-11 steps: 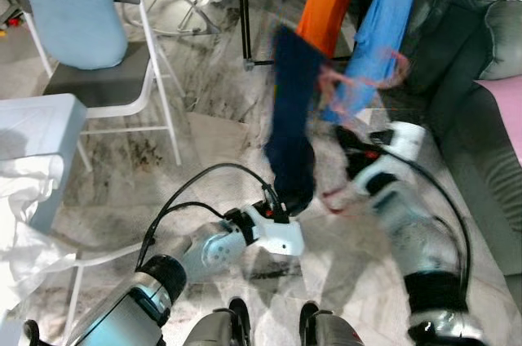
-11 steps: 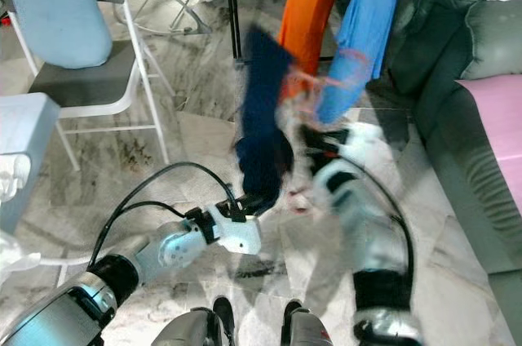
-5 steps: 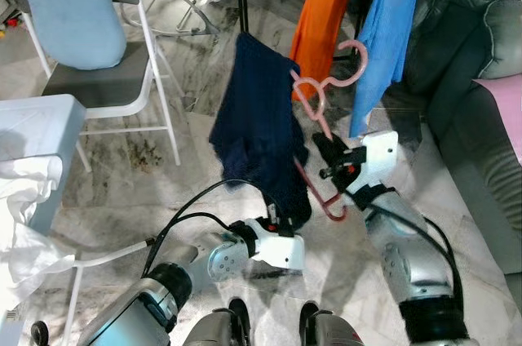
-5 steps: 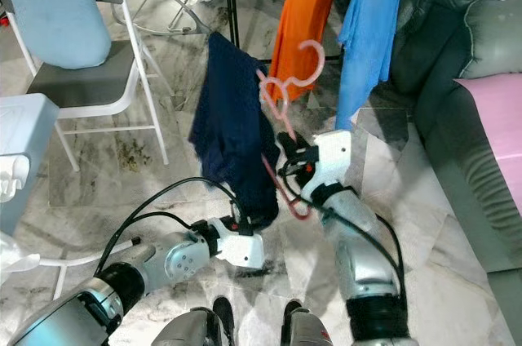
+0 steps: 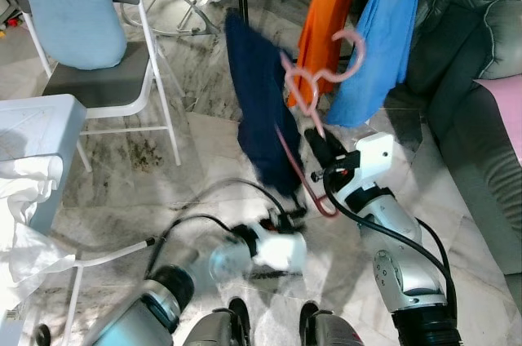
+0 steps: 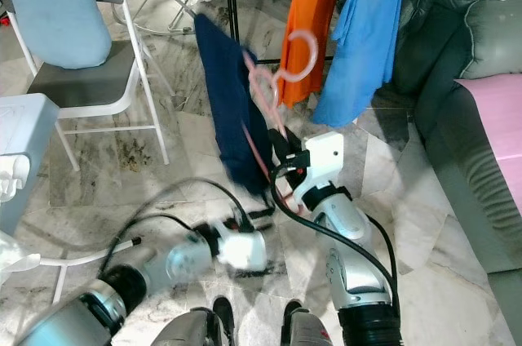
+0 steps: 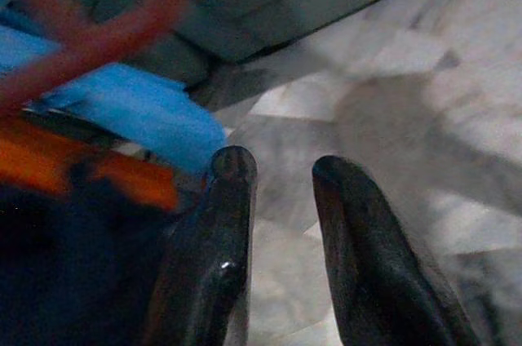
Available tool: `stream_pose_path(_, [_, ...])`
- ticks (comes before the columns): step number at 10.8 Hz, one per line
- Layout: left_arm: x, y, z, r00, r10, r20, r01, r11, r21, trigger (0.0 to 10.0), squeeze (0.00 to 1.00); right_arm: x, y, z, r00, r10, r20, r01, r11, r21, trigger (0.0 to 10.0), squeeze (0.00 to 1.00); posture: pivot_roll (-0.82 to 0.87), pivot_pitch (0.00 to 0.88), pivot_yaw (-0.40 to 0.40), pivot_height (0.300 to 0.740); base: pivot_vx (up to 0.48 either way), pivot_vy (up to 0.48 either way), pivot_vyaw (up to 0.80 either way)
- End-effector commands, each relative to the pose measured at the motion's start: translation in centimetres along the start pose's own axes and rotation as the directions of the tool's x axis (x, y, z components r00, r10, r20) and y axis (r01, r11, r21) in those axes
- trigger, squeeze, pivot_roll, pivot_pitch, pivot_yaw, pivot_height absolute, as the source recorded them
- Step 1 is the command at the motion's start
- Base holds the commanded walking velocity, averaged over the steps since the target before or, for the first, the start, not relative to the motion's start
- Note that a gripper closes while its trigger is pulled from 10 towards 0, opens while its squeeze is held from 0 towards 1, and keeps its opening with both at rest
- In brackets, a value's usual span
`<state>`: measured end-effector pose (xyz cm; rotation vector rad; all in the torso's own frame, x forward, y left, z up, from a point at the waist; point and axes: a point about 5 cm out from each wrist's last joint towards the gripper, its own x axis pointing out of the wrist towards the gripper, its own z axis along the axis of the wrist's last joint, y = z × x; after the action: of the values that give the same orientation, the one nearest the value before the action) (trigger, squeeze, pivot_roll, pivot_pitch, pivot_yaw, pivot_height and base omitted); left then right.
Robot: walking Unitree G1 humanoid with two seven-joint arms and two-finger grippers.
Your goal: Hang hanger
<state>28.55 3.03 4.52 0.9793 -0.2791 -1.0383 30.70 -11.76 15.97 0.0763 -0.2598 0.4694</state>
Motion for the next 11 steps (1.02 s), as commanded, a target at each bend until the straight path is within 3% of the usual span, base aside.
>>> stream_pose_path(1, [-0.6,-0.5,-0.4,1.0,-0.009,-0.006,0.009,0.999,-0.038,10.0,1.0,0.3,0.4,1.6,0.996,0.022,0.089,-0.02,1.0,-0.016,10.0,0.0,-0.1,0.23,0.08,0.74,0.0,0.0,0.0])
stream_pose_path(4, [-1.6,0.6,-0.8,0.992,0.124,0.017,-0.122,0.986,-0.117,10.0,1.0,0.2,-0.1,1.6,0.997,0.002,0.079,0.002,0.999,-0.045,10.0,0.0,-0.1,0.228,0.073,0.74,0.0,0.0,0.0])
stream_pose_path(5, [-2.5,1.9,-1.5,0.967,0.256,-0.014,-0.254,0.95,-0.183,10.0,1.0,-0.3,-0.4,1.2,0.999,0.008,0.052,-0.004,0.997,-0.077,10.0,0.0,-0.1,0.227,0.068,0.74,0.0,0.0,0.0])
stream_pose_path(7, [-4.4,4.2,-3.0,0.927,0.371,-0.053,-0.375,0.909,-0.184,10.0,1.0,-2.0,-0.8,0.4,0.998,0.06,0.025,-0.059,0.997,-0.052,10.0,0.0,-0.09,0.226,0.061,0.74,0.0,0.0,0.0])
stream_pose_path(11, [-6.8,10.3,-3.3,0.894,0.448,0.026,-0.445,0.892,-0.079,10.0,1.0,-5.7,-2.2,-0.9,0.982,0.182,-0.039,-0.183,0.983,-0.02,10.0,0.0,-0.09,0.229,0.063,0.74,0.0,0.0,0.0])
